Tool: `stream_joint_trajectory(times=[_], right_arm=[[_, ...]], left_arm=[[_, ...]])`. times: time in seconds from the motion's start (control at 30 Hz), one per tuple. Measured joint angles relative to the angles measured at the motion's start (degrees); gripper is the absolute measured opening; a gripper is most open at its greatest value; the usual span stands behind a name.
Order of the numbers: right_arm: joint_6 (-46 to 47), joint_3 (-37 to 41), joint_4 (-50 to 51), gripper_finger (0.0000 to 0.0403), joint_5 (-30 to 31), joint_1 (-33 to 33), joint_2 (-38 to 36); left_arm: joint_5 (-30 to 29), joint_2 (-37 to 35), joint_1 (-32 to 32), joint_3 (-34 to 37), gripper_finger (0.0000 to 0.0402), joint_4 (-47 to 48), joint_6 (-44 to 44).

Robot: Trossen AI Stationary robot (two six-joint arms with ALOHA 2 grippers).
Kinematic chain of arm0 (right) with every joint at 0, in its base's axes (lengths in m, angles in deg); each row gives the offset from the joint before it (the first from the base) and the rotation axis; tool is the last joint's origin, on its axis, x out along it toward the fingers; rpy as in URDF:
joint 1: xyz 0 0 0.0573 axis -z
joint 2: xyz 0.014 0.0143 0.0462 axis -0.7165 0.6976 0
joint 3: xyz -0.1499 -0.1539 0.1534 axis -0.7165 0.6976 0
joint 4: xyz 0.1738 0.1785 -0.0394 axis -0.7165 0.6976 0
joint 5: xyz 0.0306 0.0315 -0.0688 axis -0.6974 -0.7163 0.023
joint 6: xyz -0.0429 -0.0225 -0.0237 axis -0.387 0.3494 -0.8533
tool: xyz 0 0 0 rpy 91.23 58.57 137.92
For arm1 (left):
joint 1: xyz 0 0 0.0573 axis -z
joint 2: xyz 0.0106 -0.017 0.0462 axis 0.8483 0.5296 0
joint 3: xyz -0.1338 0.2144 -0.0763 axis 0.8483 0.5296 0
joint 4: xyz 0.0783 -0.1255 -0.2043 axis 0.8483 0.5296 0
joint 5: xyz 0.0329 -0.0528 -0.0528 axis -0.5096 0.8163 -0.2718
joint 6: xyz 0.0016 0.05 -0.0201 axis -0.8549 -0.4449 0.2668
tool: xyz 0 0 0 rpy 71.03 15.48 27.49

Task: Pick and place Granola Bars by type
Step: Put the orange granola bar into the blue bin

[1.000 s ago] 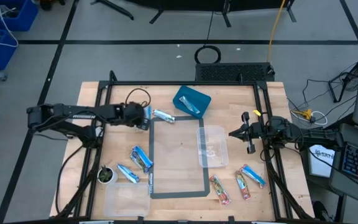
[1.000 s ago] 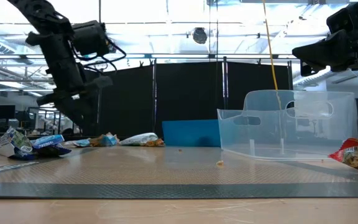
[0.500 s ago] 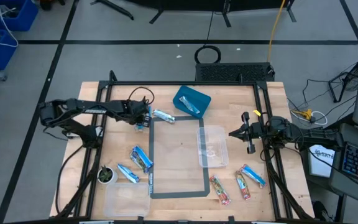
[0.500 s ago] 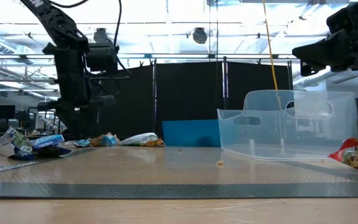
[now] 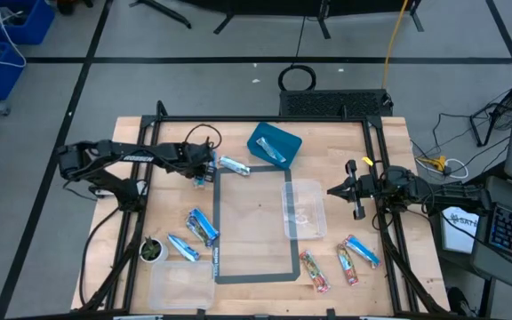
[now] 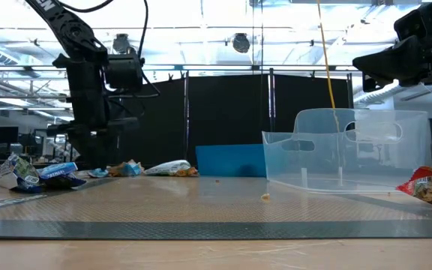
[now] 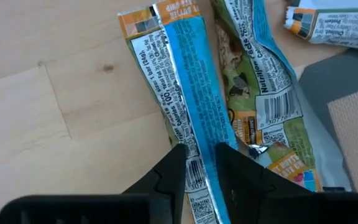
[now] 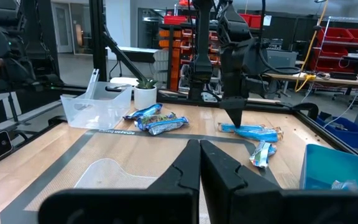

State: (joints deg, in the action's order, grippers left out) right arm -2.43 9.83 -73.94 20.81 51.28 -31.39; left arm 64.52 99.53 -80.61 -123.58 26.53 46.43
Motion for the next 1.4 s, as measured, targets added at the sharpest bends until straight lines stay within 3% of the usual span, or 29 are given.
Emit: stream_joint_trajectory(times=[0.43, 0.5, 0.63, 0.8, 1.03, 1.4], right_arm=[[0.0, 0.0, 0.0, 0.0004, 0.0, 0.0, 0.0], [0.0, 0.0, 0.0, 0.0004, 0.0, 0.0, 0.0], [0.0, 0.0, 0.0, 0.0004, 0.0, 0.0, 0.0], [0.0, 0.0, 0.0, 0.0004, 0.0, 0.0, 0.0], [0.0, 0.0, 0.0, 0.0004, 0.0, 0.0, 0.0], [0.0, 0.0, 0.0, 0.0004, 0.0, 0.0, 0.0]], left_arm=[[0.4, 2.6, -0.4, -0.1, 0.0091, -0.1, -1.9], [1.2, 2.6, -0.4, -0.1, 0.0079, 0.0, -3.4], [0.7, 2.7, -0.1, 0.0, 0.0013, 0.2, -5.0], [-1.3, 1.7, 0.5, 0.1, 0.0004, 1.0, -6.6], [-7.5, -5.8, 2.8, 0.2, 0.0002, 1.3, -8.8], [-11.7, -20.1, 7.2, 0.2, 0.0001, -2.4, -15.0]])
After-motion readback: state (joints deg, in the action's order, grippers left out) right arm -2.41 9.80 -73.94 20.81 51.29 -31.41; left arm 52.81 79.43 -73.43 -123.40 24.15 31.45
